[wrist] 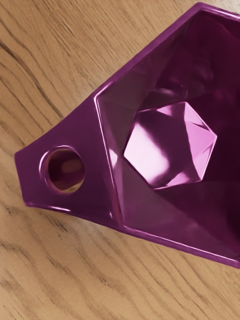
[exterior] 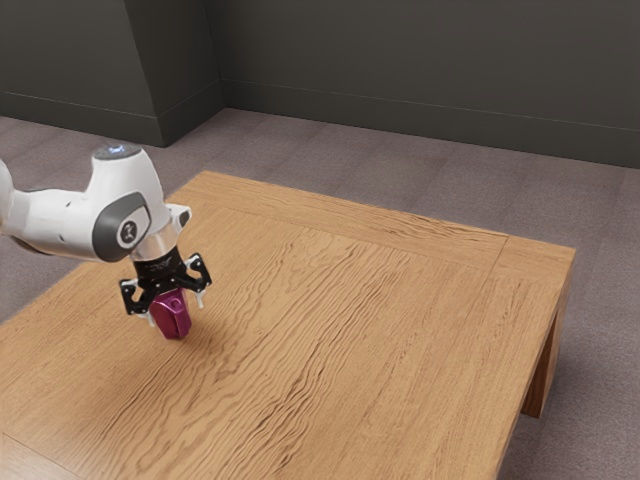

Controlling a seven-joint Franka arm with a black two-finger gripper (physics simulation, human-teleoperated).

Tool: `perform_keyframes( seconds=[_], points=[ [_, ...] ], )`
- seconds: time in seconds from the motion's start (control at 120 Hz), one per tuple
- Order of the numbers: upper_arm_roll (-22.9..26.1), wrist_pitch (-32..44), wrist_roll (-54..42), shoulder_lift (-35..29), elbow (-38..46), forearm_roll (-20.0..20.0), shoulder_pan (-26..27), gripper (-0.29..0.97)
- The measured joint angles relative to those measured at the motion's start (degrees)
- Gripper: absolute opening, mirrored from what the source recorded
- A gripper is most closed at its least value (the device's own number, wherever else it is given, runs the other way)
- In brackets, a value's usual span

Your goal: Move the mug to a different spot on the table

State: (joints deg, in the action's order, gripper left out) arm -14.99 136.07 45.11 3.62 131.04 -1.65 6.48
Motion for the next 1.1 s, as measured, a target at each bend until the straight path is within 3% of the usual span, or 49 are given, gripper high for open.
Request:
perform_keyframes(
  seconds=[0.642, 0.808, 1.017, 1.1],
  points=[
    [-0.92, 7.21, 6.64, 7.68, -1.82, -0.46, 0.27, 0.63],
    [-0.92, 8.46, 7.5, 8.07, -1.9, -0.46, 0.22, 0.53],
    [-1.09, 9.47, 8.28, 8.67, -1.84, -0.46, 0.25, 0.28],
    [-1.24, 9.69, 8.57, 8.65, -1.79, -0.31, 0.37, 0.24]
  ],
)
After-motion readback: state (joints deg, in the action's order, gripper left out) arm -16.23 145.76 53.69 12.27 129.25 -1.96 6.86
